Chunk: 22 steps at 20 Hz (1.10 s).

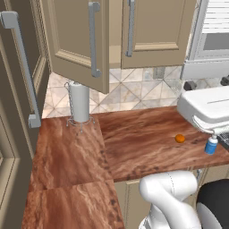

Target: Open the cabinet. Pick the soap dispenser and place it next to the sink. Then close the cabinet.

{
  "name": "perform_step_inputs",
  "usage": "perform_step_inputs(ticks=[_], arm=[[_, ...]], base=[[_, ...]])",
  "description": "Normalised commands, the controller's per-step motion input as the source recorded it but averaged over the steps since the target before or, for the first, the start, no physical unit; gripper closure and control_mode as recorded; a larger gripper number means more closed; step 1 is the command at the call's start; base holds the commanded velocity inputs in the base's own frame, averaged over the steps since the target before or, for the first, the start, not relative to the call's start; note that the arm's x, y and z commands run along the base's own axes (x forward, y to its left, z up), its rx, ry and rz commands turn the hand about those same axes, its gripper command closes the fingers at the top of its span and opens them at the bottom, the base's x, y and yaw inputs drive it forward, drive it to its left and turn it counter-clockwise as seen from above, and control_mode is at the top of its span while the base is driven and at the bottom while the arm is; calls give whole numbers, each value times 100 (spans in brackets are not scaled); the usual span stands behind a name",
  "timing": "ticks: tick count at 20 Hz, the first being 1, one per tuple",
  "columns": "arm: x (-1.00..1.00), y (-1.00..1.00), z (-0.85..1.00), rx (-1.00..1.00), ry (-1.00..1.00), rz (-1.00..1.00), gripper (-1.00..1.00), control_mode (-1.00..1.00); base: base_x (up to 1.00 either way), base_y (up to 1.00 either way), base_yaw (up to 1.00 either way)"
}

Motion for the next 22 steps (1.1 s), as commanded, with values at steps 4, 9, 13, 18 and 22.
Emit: perform_step_inputs(ticks=[4, 9, 13, 18, 22], arm=[[-21, 1, 0, 0, -10, 5, -100, -100], [-10, 0, 0, 0, -6, 8, -100, -100], [2, 3, 0, 0, 0, 0, -100, -100], [7, 23, 0, 0, 1, 0, -100, -100], [0, 44, 0, 0, 0, 0, -100, -100]], base=[[0, 0, 0], [0, 0, 0], [0, 0, 0], [0, 0, 0], [0, 0, 0]])
